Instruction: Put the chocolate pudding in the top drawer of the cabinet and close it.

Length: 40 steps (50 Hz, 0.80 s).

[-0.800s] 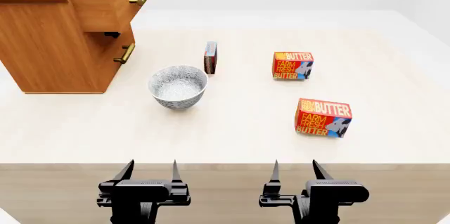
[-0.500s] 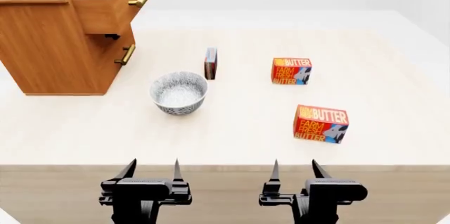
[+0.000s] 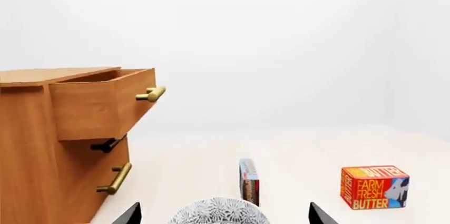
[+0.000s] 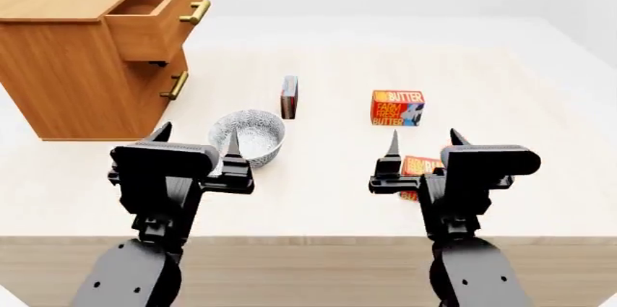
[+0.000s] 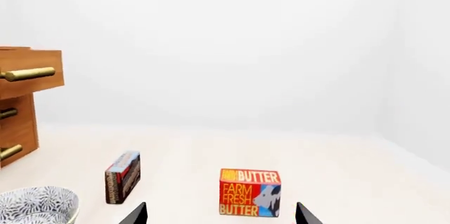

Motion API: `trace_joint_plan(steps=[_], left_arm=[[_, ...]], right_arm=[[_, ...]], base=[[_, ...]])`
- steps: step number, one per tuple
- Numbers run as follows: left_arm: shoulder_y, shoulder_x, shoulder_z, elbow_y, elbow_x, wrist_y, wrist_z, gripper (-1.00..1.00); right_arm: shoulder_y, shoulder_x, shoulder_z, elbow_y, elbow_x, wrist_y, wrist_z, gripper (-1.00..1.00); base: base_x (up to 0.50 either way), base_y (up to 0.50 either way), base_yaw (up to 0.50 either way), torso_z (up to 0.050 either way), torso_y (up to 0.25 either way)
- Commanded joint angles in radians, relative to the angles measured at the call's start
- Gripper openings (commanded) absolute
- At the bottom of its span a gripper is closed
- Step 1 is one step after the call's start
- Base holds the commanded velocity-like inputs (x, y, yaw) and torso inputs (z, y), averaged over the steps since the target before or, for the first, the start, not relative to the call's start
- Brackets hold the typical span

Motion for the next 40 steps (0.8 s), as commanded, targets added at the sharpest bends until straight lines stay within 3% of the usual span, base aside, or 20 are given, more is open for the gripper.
trace_joint_plan(steps=[1,10,23,31,40], left_arm=[[-0.284,-0.057,-0.006,0.051,-0.055,-0.263,0.024,1.00],[-0.616,-0.073,0.011,-0.210,-0.072,-0.352,0.072,1.00],[-1.020,-0.051,0.050,-0.738,-0.033,-0.274,0.110,1.00],[-1.253,-0.016,0.084,-1.153,0.000,-0.125,0.145,1.00],[-1.504,0.045,0.112,-1.716,0.040,0.168,0.179,1.00]], right_arm=[[0.263,0.058,0.008,-0.022,0.020,0.225,-0.010,1.00],[0.566,0.109,-0.013,0.169,0.019,0.345,-0.053,1.00],[1.012,0.149,-0.083,0.633,0.004,0.340,-0.162,1.00],[1.235,0.119,-0.133,1.008,-0.022,0.210,-0.209,1.00],[1.443,0.065,-0.179,1.450,-0.052,-0.007,-0.243,1.00]], base=[[0.00,0.00,0.00,0.050,0.000],[0.00,0.00,0.00,0.050,0.000],[0.00,0.00,0.00,0.044,0.000],[0.00,0.00,0.00,0.000,0.000],[0.00,0.00,0.00,0.000,0.000]])
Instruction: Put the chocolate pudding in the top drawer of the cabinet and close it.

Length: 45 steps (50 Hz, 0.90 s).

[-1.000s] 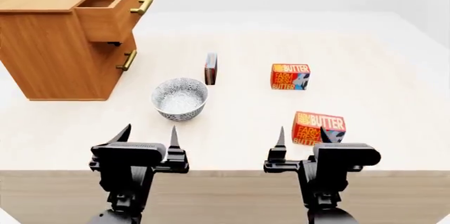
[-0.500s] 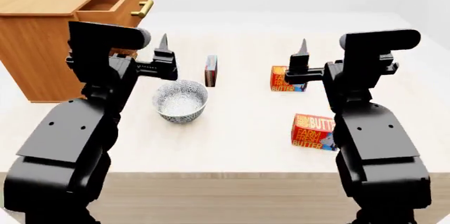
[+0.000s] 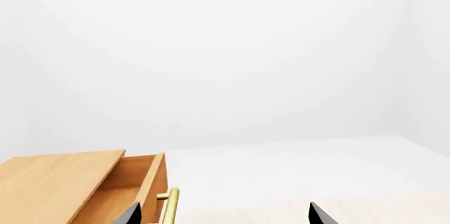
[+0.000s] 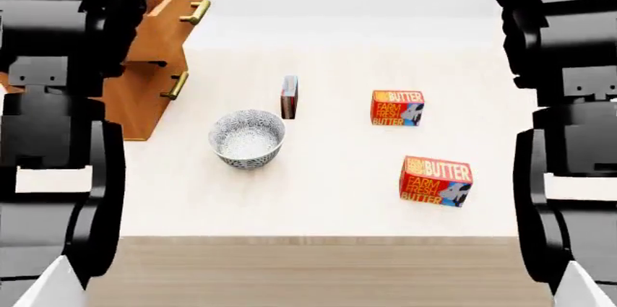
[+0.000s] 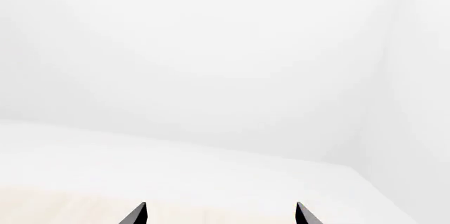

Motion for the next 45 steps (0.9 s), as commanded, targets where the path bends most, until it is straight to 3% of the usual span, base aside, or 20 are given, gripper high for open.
trace_joint_plan(steps=[1,10,17,22,27,33,45], left_arm=[[-0.299,0.055,0.034,-0.580,0.040,0.251,0.043,1.00],[-0.300,0.047,0.025,-0.563,0.042,0.223,0.050,1.00],[-0.242,0.031,0.025,-0.410,0.033,0.128,0.042,1.00],[-0.298,0.045,0.031,-0.553,0.039,0.211,0.054,1.00],[-0.305,0.049,0.032,-0.574,0.042,0.225,0.057,1.00],[-0.304,0.051,0.032,-0.573,0.043,0.227,0.063,1.00],[-0.317,0.050,0.029,-0.579,0.048,0.228,0.068,1.00]], right_arm=[[0.281,-0.041,-0.060,0.493,-0.031,-0.188,-0.062,1.00],[0.288,-0.042,-0.078,0.499,-0.040,-0.180,-0.088,1.00],[0.262,-0.039,-0.074,0.439,-0.029,-0.137,-0.090,1.00],[0.251,-0.037,-0.074,0.416,-0.027,-0.120,-0.092,1.00],[0.249,-0.034,-0.069,0.415,-0.022,-0.119,-0.090,1.00],[0.235,-0.034,-0.072,0.393,-0.016,-0.110,-0.111,1.00],[0.228,-0.038,-0.067,0.390,-0.005,-0.105,-0.116,1.00]], base=[[0.00,0.00,0.00,0.000,0.000],[0.00,0.43,0.00,0.000,0.000],[0.00,0.50,0.00,0.000,0.000],[0.00,0.50,0.00,0.000,0.000],[0.00,0.46,0.00,0.000,0.000],[0.00,0.00,0.00,0.000,0.000],[0.50,0.00,0.00,0.000,0.000]])
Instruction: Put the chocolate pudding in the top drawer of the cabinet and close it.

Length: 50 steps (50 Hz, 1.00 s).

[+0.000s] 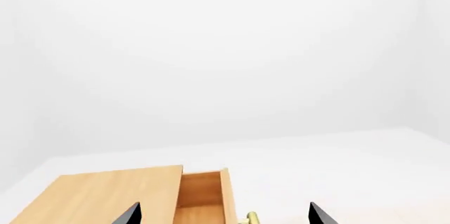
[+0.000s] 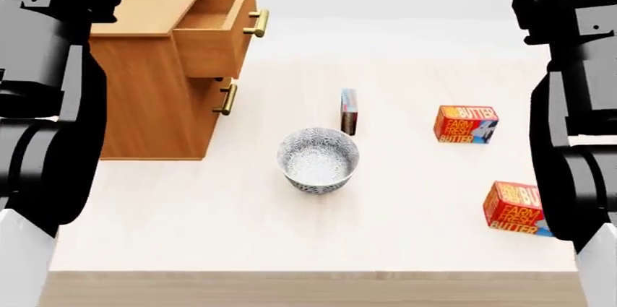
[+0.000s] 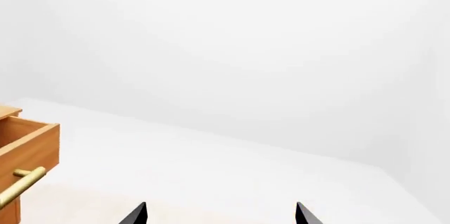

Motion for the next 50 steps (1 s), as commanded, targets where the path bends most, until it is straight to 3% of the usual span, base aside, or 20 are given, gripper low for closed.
trace_joint_plan(steps=[1,28,50], left_arm=[[-0.014,0.003,-0.003,-0.018,0.005,0.007,0.005,1.00],[-0.002,0.002,-0.027,-0.018,0.021,0.012,0.011,1.00],[-0.001,0.002,-0.037,-0.018,0.031,0.012,0.013,1.00]], right_arm=[[-0.012,0.001,0.003,-0.016,0.009,0.012,-0.007,1.00],[-0.036,0.012,0.008,-0.065,0.020,0.056,0.004,1.00],[-0.044,0.010,0.018,-0.060,0.039,0.067,0.001,1.00]], base=[[0.50,0.00,0.00,0.000,0.000],[0.50,0.00,0.00,0.000,0.000],[0.09,0.00,0.00,0.000,0.001]])
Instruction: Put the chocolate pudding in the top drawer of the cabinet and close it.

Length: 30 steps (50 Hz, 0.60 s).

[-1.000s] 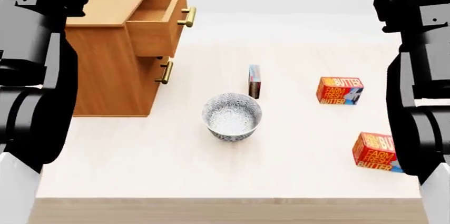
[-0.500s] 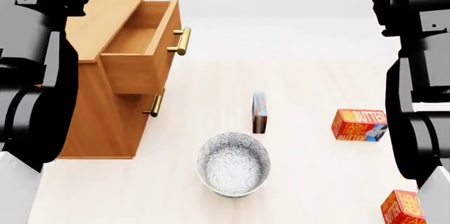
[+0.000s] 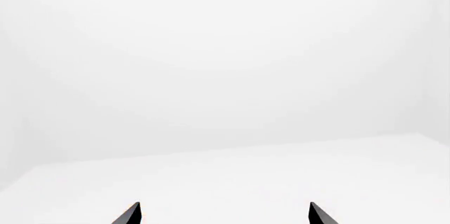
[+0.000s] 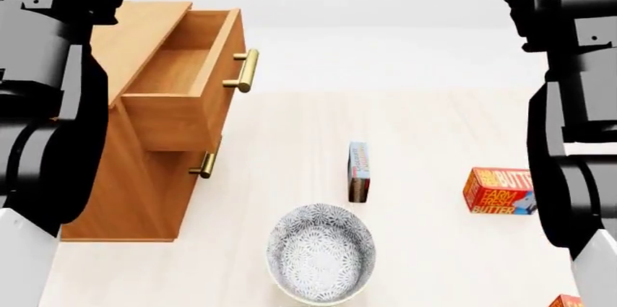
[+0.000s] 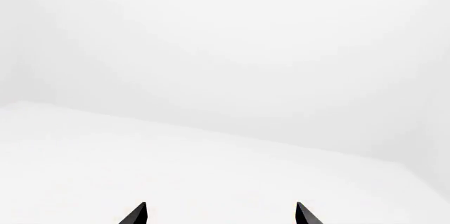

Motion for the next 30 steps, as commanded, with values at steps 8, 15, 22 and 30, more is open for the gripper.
trace_joint_plan(steps=[8,15,22,30], left_arm=[[-0.001,0.000,-0.012,0.000,0.005,-0.009,0.003,1.00],[-0.014,0.000,-0.026,-0.002,-0.001,-0.089,0.009,1.00],[-0.039,0.000,-0.042,-0.003,-0.002,-0.258,0.030,1.00],[-0.065,0.001,-0.038,-0.004,0.030,-0.388,0.077,1.00]], right_arm=[[-0.012,0.004,0.001,-0.024,0.010,0.032,-0.005,1.00],[-0.017,0.003,0.001,-0.026,0.012,0.034,-0.004,1.00],[-0.030,0.011,0.002,-0.050,0.016,0.049,-0.006,1.00],[-0.056,0.020,0.005,-0.078,0.023,0.061,-0.006,1.00]], base=[[0.20,0.00,0.00,0.000,0.000],[0.00,0.00,0.00,0.000,0.000],[0.00,0.00,0.00,0.000,0.000],[0.00,0.00,0.00,0.000,0.000]])
